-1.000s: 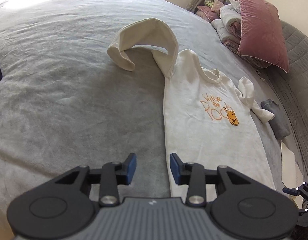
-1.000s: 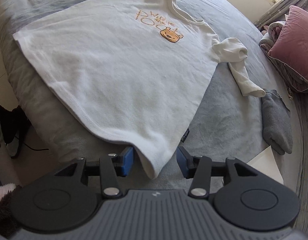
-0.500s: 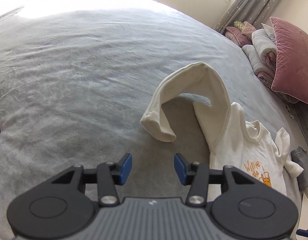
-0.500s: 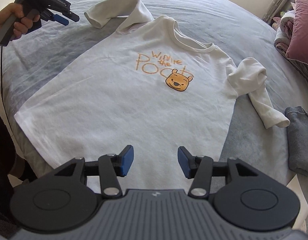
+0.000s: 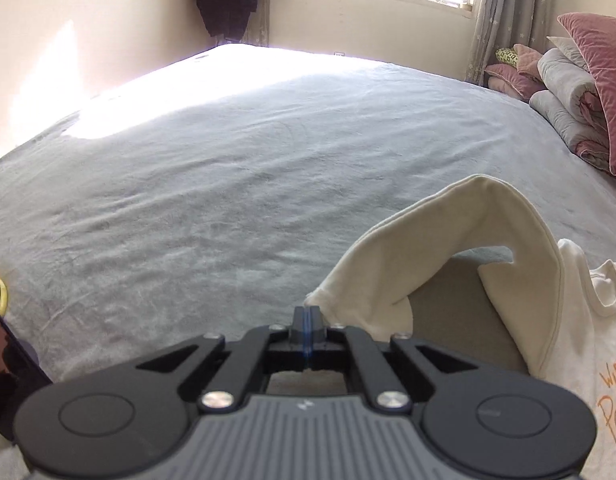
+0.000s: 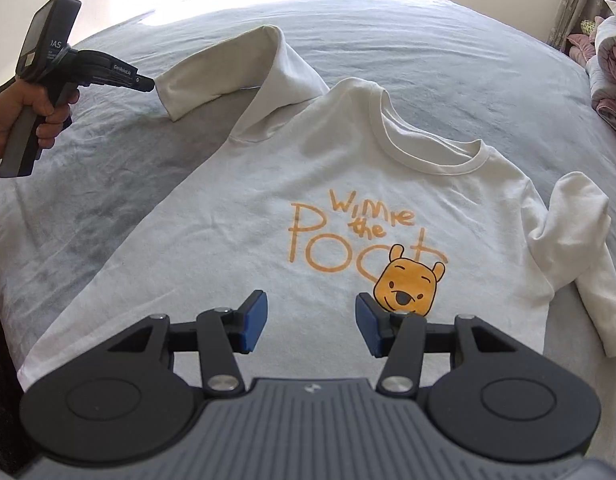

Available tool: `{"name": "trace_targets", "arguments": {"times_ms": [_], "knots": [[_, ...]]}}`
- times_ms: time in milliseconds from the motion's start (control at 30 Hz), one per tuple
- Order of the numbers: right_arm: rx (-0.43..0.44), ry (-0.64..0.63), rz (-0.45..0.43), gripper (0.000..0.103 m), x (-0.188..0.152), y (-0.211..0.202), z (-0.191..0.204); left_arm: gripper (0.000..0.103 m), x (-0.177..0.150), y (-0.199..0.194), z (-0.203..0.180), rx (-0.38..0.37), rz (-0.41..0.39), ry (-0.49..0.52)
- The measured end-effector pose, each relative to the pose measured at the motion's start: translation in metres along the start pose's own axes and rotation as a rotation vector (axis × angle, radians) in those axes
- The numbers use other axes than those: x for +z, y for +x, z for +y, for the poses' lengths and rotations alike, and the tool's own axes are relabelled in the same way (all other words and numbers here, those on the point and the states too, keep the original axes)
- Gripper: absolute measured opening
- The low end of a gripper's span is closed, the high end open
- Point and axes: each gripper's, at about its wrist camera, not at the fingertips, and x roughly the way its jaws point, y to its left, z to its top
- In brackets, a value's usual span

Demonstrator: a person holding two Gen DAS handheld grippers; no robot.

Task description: Fold clothes

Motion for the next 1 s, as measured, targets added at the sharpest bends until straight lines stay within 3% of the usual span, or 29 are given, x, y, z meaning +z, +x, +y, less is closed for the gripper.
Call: {"name": "trace_targets", "arguments": {"times_ms": [133,300,367,433,600,700,767,867,1000], "knots": [[0.050,0.072,-0.028,0.053,0.015,0.019,-0.005,0.000,0.007,-0.014,0.012,0.064,-0.093,0.070],[0.101,0.144,-0.078,0.053,0.030,0.033,-0.009,0.002,0.017,-0.022,0.040,-0.073,-0.031,-0.027],[0.113,0.161,-0.098,0.053,0.036,0.038,-0.010,0.012,0.019,-0.020,0.045,-0.117,-0.012,-0.055],[0.120,0.173,-0.113,0.053,0.040,0.042,-0.010,0.035,0.021,-0.016,0.044,-0.135,-0.010,-0.056],[0.151,0.200,-0.182,0.053,0.058,0.052,-0.016,0.037,0.022,0.004,0.034,-0.162,0.057,-0.070],[0.175,0.219,-0.239,0.053,0.075,0.061,-0.022,0.037,0.024,0.014,0.039,-0.212,0.138,-0.179],[0.208,0.242,-0.282,0.053,0.087,0.069,-0.026,0.038,0.024,0.019,0.049,-0.286,0.191,-0.289],[0.281,0.280,-0.342,0.053,0.104,0.083,-0.030,0.044,0.024,0.022,0.064,-0.392,0.240,-0.452],[0.342,0.269,-0.405,0.053,0.124,0.103,-0.022,0.059,0.026,0.030,0.074,-0.448,0.275,-0.603]]}}
